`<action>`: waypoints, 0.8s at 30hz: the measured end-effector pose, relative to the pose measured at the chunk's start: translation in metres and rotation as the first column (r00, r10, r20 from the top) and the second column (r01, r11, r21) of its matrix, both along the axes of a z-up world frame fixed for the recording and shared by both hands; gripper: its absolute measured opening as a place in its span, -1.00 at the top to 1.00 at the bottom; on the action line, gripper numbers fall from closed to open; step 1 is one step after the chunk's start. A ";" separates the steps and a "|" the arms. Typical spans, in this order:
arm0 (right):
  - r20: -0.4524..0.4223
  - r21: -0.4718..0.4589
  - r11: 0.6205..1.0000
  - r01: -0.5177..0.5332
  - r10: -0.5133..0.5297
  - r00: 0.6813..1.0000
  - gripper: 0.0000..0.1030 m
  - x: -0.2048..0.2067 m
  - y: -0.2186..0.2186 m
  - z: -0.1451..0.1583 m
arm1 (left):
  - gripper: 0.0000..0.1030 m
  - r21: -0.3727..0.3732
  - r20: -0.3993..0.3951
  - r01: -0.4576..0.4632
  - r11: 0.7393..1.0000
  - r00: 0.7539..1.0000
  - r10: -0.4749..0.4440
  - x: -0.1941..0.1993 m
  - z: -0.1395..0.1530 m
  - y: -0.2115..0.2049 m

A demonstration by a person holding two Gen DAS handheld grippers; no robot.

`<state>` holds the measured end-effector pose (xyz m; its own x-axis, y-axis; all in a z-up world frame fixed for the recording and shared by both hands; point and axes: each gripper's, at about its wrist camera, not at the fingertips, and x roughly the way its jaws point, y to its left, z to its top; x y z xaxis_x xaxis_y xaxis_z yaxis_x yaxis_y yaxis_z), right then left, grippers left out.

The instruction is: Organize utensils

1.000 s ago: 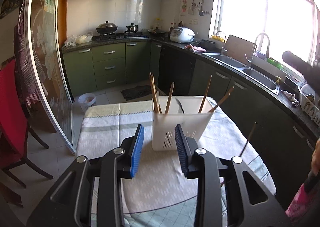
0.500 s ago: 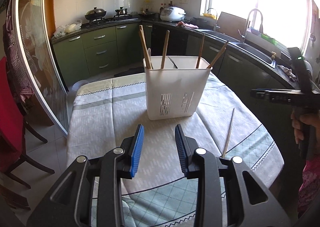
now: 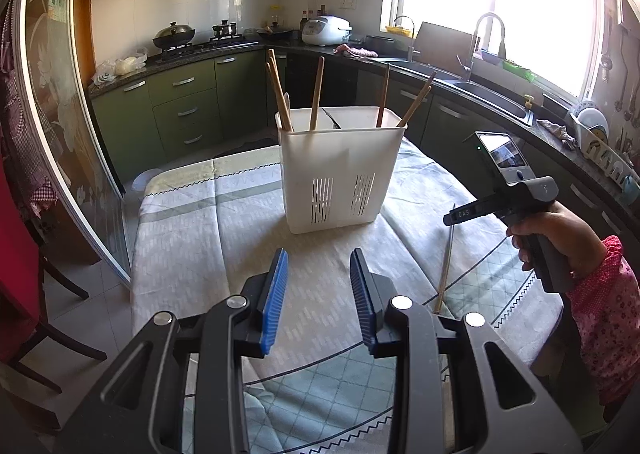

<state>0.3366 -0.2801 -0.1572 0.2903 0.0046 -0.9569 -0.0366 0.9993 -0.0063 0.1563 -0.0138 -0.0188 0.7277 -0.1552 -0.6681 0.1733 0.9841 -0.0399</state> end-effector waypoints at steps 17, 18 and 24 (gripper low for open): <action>0.028 0.037 0.999 -0.019 0.018 0.999 0.88 0.013 0.016 -0.002 | 0.40 -0.038 -0.023 0.010 0.999 1.000 -0.011 -0.002 -0.006 0.012; 0.046 0.048 0.999 -0.025 0.022 0.999 0.88 0.011 0.017 0.001 | 0.40 -0.036 -0.024 0.007 0.999 1.000 -0.007 -0.002 -0.007 0.012; 0.178 0.113 0.992 -0.058 0.037 0.983 0.89 -0.019 0.011 0.046 | 0.40 -0.030 -0.041 -0.007 1.000 0.999 0.006 0.002 -0.009 0.015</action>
